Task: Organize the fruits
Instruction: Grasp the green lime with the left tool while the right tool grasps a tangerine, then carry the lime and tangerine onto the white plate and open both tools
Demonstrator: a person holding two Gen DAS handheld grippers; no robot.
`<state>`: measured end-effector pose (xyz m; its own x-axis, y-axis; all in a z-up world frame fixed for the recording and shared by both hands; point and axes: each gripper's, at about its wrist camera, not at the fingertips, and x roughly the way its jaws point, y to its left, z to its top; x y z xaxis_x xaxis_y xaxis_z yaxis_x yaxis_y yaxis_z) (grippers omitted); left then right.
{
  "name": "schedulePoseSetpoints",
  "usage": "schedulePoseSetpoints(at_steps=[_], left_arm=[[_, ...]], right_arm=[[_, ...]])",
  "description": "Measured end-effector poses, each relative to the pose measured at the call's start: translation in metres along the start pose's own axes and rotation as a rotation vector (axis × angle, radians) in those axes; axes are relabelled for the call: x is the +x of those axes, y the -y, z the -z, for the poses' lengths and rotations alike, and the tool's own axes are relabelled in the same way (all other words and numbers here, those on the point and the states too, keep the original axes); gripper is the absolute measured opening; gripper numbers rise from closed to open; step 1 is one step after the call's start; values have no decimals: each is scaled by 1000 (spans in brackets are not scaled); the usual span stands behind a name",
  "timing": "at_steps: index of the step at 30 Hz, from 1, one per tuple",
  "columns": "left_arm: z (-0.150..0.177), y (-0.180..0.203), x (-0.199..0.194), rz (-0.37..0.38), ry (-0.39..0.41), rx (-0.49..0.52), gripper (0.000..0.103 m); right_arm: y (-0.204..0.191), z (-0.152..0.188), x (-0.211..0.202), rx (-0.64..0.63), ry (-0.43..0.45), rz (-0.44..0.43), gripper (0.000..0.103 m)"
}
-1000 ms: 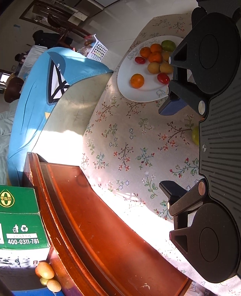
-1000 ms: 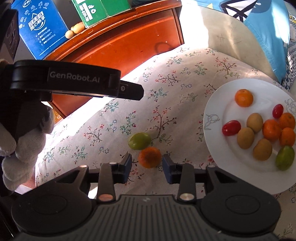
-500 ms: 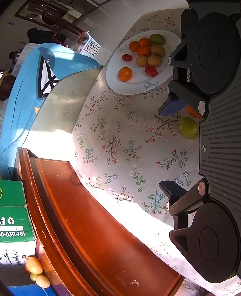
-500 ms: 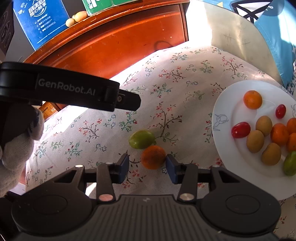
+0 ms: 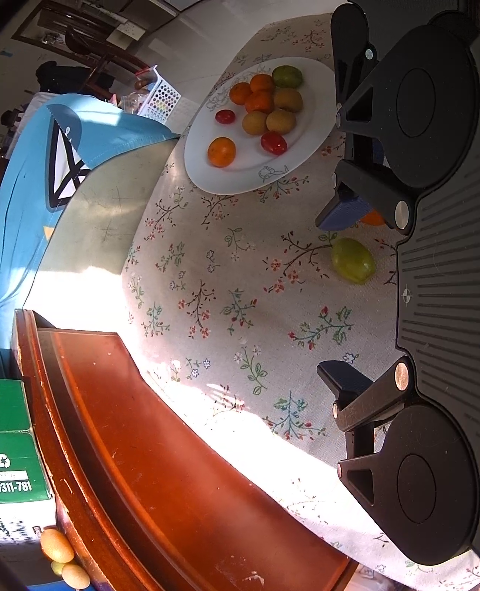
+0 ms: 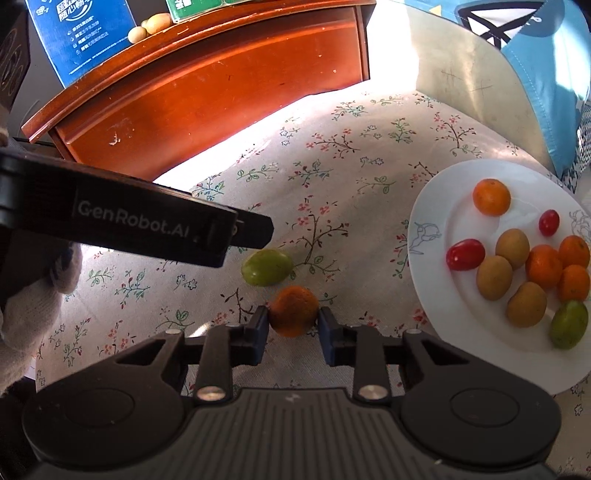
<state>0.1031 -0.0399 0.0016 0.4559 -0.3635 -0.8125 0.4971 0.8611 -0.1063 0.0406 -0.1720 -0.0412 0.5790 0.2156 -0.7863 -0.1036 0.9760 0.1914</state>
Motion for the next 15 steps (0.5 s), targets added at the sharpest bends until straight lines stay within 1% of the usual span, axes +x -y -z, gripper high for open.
schedulePoseSetpoints(at_steps=[5, 13, 15], left_arm=[[5, 4, 2, 2, -9, 25, 77], [12, 15, 8, 21, -20, 72, 75], [14, 18, 11, 18, -23, 77, 69]], right_arm=[[11, 3, -9, 27, -2, 33, 29], [23, 5, -21, 63, 21, 54, 29], [24, 5, -23, 69, 24, 57, 29]])
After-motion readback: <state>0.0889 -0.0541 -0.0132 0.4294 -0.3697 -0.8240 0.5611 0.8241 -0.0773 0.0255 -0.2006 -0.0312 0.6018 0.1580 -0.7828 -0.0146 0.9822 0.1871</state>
